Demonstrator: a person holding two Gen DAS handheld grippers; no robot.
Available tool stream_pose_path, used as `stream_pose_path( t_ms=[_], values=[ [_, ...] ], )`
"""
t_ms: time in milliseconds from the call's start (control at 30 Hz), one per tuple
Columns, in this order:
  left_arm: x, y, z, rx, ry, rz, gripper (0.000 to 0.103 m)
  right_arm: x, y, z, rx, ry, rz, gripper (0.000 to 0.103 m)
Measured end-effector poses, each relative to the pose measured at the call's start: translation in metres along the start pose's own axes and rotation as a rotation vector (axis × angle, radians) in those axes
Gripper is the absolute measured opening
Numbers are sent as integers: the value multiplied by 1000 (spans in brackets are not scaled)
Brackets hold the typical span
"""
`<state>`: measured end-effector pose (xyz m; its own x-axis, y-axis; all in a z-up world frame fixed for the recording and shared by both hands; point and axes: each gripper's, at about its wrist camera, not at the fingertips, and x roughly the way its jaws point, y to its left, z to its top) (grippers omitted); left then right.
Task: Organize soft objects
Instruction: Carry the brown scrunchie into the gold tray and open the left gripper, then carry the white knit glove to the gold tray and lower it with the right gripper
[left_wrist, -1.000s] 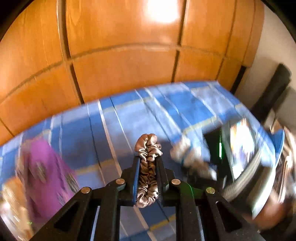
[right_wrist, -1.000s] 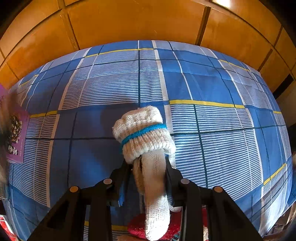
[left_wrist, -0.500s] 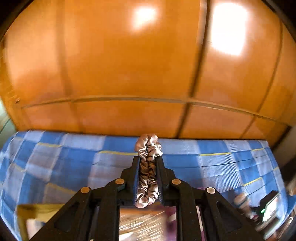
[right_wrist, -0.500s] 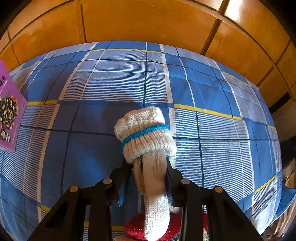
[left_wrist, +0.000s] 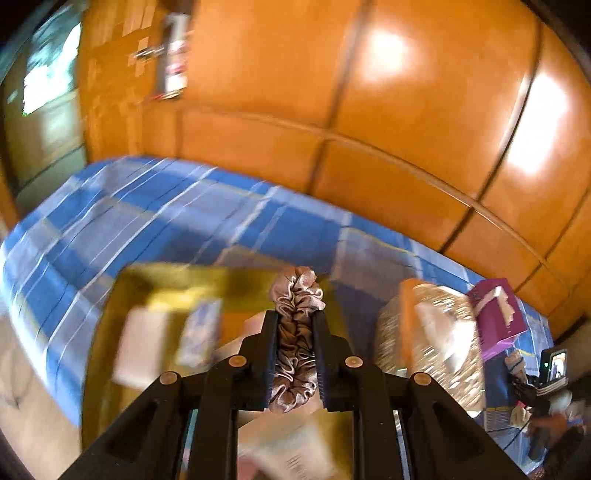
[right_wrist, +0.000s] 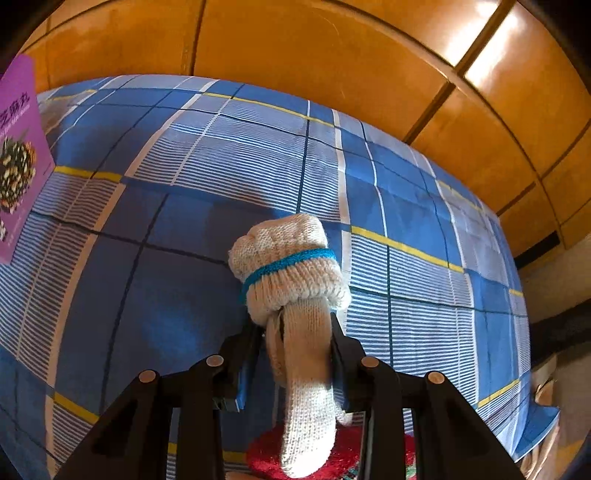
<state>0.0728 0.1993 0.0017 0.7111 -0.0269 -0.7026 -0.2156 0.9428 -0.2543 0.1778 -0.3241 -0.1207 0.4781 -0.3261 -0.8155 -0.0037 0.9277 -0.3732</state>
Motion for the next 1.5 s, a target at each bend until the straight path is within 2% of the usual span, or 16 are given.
stream_pose_path(
  t_ms=[200, 400, 467, 500, 533, 733, 900, 1233, 1500],
  values=[
    [-15, 64, -36, -113, 22, 51, 20, -1, 3, -1, -18, -8, -21, 33],
    [-3, 105, -58, -207, 63, 101, 25, -1, 7, -2, -29, -16, -47, 33],
    [3, 111, -63, -211, 89, 108, 37, -2, 8, -2, -25, -15, -47, 32],
    [5, 111, -64, -211, 94, 114, 53, -2, 7, -2, -23, -15, -46, 32],
    [5, 110, -66, -205, 91, 125, 65, -2, 7, -2, -21, -15, -44, 32],
    [-3, 98, -73, -136, 45, 188, 72, -2, 7, -1, -21, -24, -43, 32],
    [-9, 71, -81, -28, 12, 221, 72, -2, 6, -1, -15, -24, -40, 32],
    [-17, 12, -92, 135, -14, 154, 74, -2, 5, 0, 0, -17, -28, 30],
    [-24, -13, -95, 206, -31, 123, 76, 0, -8, 2, 95, 16, 42, 29]
  ],
)
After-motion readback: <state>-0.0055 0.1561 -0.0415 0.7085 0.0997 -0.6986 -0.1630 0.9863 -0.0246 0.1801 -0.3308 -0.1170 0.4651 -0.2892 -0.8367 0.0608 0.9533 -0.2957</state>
